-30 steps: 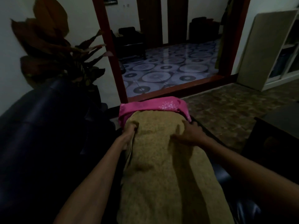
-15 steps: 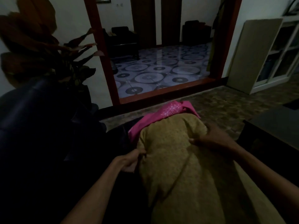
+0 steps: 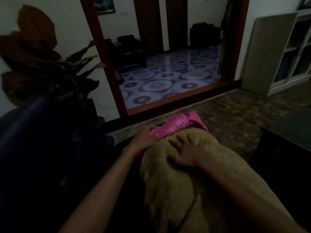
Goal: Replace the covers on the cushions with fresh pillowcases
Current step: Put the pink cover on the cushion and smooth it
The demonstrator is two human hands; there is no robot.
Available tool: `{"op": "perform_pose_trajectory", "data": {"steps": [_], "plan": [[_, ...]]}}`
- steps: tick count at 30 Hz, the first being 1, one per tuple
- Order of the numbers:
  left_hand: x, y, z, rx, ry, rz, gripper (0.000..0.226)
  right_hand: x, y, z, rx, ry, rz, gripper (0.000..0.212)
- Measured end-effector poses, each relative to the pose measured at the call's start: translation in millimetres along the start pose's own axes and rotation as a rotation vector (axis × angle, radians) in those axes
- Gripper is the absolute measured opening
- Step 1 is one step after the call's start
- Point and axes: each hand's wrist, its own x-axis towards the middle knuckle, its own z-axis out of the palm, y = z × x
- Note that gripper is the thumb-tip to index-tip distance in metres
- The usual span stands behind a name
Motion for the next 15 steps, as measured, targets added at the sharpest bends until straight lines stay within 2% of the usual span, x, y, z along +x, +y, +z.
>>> {"op": "perform_pose_trajectory", "data": {"steps": [3,7,9,11,15], "plan": [[22.0,8.8,25.2,-0.042,-0.02,0.071,0.043,-1.9,9.9,25.7,-0.093,0.06,-0.024,0.086],[63.1,0.9,46.4,0.124,0.047,-0.033,0.018,6.5,21.8,4.4,-0.106,0.034,-0.02,0.077],[81.1,3.7,41.2,0.161,0.093,-0.079,0.021,7.3,24.6,5.8,-0.108,0.072,-0.027,0.077],[99.3,6.1,29.5,0.174,0.214,-0.104,0.023,9.1,26.4,12.5,-0.09,0.114,-0.036,0.078],[136.7,-6.5,5.6,0.108,0.404,-0.34,0.037,13.8,30.9,15.4,-0.062,0.15,-0.038,0.079]]}}
